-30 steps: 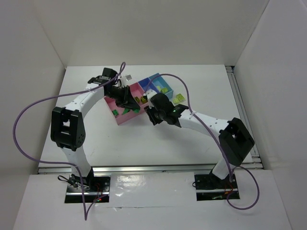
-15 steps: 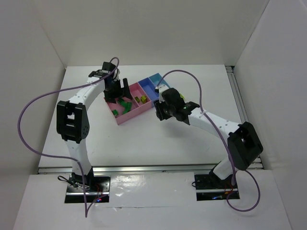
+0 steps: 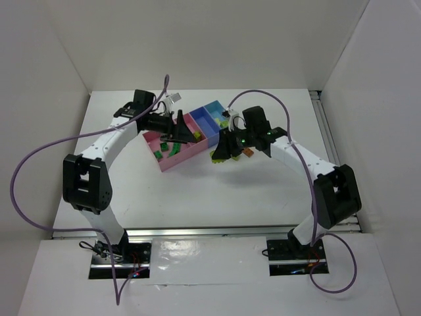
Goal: Sort the legos into containers by color
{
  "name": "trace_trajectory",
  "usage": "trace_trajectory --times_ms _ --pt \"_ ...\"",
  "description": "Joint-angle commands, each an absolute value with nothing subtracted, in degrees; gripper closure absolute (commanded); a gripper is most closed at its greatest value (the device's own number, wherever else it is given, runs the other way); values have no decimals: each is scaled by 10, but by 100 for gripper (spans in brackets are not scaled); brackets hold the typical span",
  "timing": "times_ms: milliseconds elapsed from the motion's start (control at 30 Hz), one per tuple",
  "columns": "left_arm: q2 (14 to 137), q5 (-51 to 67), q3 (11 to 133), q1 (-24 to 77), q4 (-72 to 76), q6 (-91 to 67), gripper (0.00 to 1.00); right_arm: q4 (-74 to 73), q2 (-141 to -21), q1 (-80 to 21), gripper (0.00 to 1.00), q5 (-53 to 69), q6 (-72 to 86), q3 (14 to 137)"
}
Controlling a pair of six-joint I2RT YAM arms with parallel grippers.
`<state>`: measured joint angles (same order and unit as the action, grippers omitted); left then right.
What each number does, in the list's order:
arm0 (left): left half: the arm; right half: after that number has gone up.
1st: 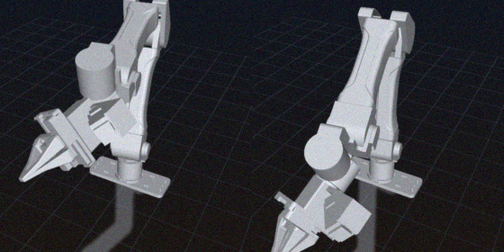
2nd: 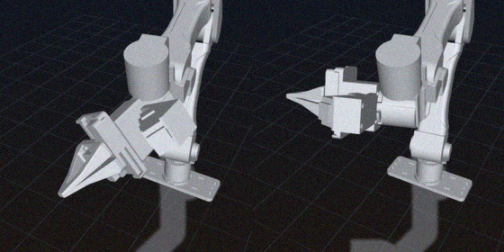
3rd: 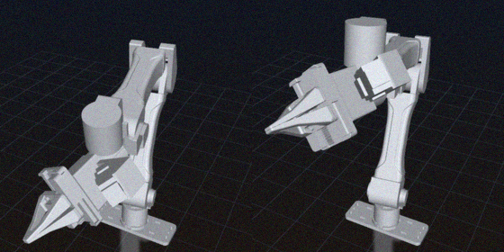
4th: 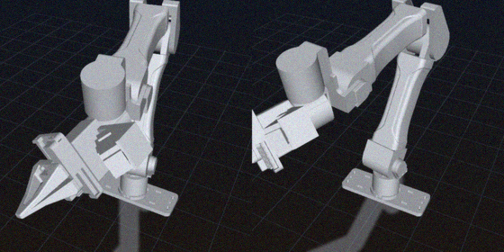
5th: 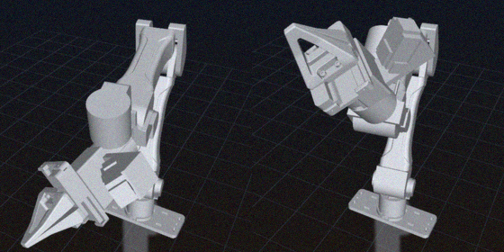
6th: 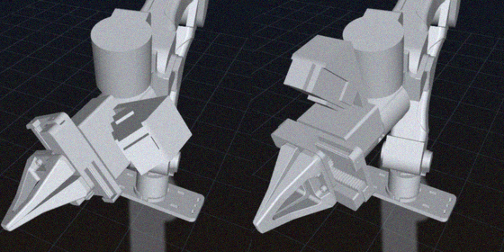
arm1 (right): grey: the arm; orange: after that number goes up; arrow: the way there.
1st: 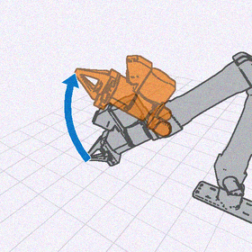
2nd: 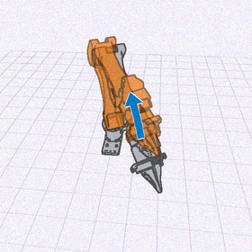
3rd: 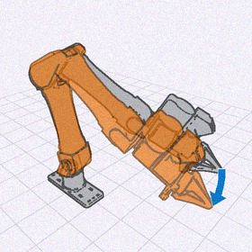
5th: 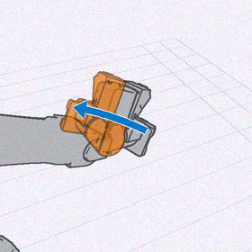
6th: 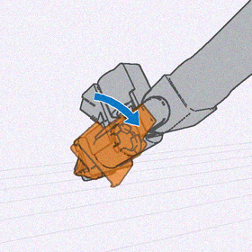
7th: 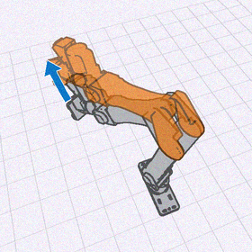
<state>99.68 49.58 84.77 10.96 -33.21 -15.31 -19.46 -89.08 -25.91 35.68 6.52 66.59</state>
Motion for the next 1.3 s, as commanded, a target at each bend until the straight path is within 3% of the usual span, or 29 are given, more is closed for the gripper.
trace_trajectory --times_ms 0,433,633,933,1167,1267 --pt "1002 689 810 120 -245 -155 19 -206 -906 -255 76 501 62 699" --pt "1005 686 795 169 -233 -129 16 -134 -900 -239 74 592 118 687" --pt "1025 686 807 194 -254 -113 27 -140 -900 -239 72 620 118 693" --pt "1040 726 818 206 -255 -97 33 -134 -905 -239 72 628 118 693" --pt "1040 776 812 217 -249 -90 44 -121 -911 -239 72 638 123 693" --pt "1045 798 812 217 -249 -83 55 -108 -911 -239 72 638 130 686"
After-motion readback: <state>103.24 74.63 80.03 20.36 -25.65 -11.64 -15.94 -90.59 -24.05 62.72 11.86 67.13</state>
